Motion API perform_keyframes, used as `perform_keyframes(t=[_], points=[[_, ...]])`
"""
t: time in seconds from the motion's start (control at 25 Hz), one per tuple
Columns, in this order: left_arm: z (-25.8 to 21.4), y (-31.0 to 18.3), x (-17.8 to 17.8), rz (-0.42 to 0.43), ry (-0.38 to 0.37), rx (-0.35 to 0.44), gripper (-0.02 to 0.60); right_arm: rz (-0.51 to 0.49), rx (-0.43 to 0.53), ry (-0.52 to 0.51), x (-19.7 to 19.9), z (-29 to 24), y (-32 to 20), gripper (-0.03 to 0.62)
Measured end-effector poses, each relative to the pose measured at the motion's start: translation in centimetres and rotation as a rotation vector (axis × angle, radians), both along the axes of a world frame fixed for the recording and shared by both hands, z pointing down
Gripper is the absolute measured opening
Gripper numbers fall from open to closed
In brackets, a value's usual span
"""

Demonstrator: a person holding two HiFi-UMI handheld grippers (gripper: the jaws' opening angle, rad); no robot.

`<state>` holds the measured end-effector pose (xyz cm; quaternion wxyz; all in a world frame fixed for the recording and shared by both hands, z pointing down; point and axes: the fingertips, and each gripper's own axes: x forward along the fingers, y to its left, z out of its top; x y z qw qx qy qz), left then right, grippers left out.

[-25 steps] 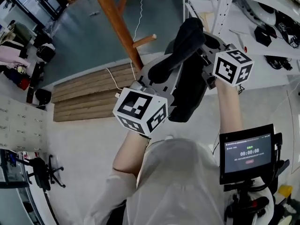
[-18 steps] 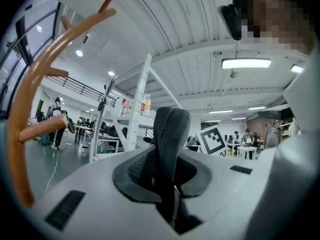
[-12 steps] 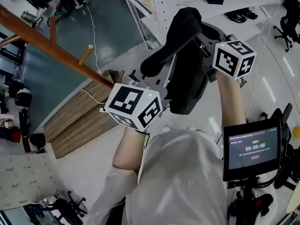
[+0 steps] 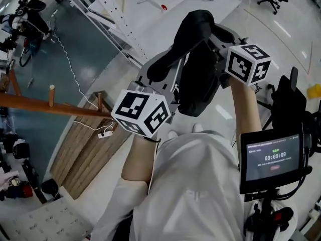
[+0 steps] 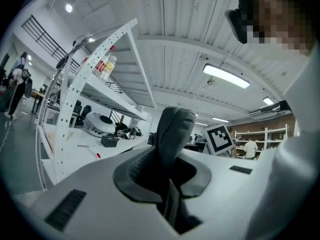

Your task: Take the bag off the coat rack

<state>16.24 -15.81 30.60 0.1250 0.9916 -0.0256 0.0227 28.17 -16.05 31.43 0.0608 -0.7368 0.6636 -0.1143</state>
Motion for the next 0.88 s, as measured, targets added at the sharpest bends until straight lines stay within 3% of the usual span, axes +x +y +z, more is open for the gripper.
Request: perform_keyframes(t=[0.44, 0.88], points=[[4.4, 4.3, 3.4, 0.179, -0.023, -0.086, 0.049, 0.154, -0.030, -0.080, 3.2, 4.5, 6.5, 0.075], [8.1, 5.8, 4.0, 0.270, -0.058, -0.136, 0.048, 0.216, -0.075, -0.135, 3.1, 8.3, 9.3, 0.075]])
